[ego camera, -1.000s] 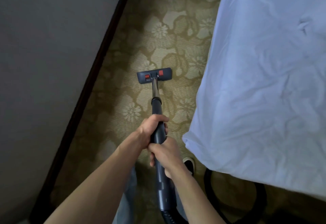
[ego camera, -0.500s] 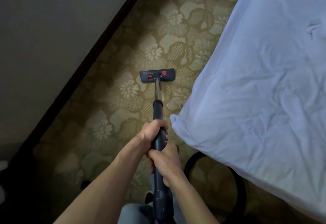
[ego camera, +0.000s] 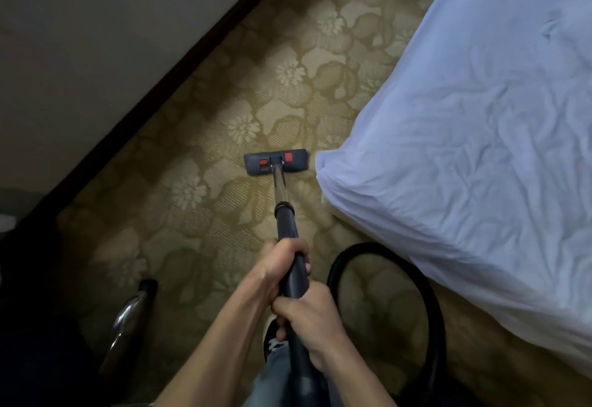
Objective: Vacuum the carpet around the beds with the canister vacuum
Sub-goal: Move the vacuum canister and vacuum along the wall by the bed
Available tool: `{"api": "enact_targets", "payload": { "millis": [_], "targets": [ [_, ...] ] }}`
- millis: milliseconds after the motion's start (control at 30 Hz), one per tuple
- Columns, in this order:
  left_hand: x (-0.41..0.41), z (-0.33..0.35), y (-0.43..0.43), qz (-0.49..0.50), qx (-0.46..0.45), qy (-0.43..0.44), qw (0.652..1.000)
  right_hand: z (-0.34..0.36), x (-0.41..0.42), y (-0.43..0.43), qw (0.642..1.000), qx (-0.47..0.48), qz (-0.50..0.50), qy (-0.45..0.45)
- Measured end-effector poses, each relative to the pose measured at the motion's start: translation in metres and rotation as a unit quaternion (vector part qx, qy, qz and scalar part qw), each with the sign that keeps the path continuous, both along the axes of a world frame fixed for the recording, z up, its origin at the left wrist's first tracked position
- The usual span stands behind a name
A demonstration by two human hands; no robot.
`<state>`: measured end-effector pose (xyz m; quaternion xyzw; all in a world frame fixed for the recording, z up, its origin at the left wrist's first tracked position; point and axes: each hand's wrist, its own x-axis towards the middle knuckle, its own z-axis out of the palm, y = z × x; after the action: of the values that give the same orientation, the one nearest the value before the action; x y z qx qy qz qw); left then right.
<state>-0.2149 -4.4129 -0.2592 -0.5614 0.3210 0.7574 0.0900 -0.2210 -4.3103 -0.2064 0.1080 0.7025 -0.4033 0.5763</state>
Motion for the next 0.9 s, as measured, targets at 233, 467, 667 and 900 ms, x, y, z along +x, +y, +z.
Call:
{"api": "enact_targets", "payload": {
  "millis": [233,467,667,900],
  "targets": [
    [0.036,-0.017,0.067,-0.013,-0.008,-0.009,1.000,-0.013,-0.004,0.089,0.978,-0.121,0.099,-0.141],
    [0.057,-0.028,0.145,-0.006,-0.030,-0.031,0.999,-0.033,-0.012,0.154,0.987,-0.004,0.160,-0.005],
    [0.084,-0.042,0.227,-0.033,0.028,-0.032,0.999,-0.044,-0.003,0.232,0.989,0.019,0.117,0.085],
    [0.097,-0.019,0.333,-0.008,-0.106,-0.092,0.990,-0.043,0.011,0.336,0.990,0.057,0.069,0.112]
  ]
}}
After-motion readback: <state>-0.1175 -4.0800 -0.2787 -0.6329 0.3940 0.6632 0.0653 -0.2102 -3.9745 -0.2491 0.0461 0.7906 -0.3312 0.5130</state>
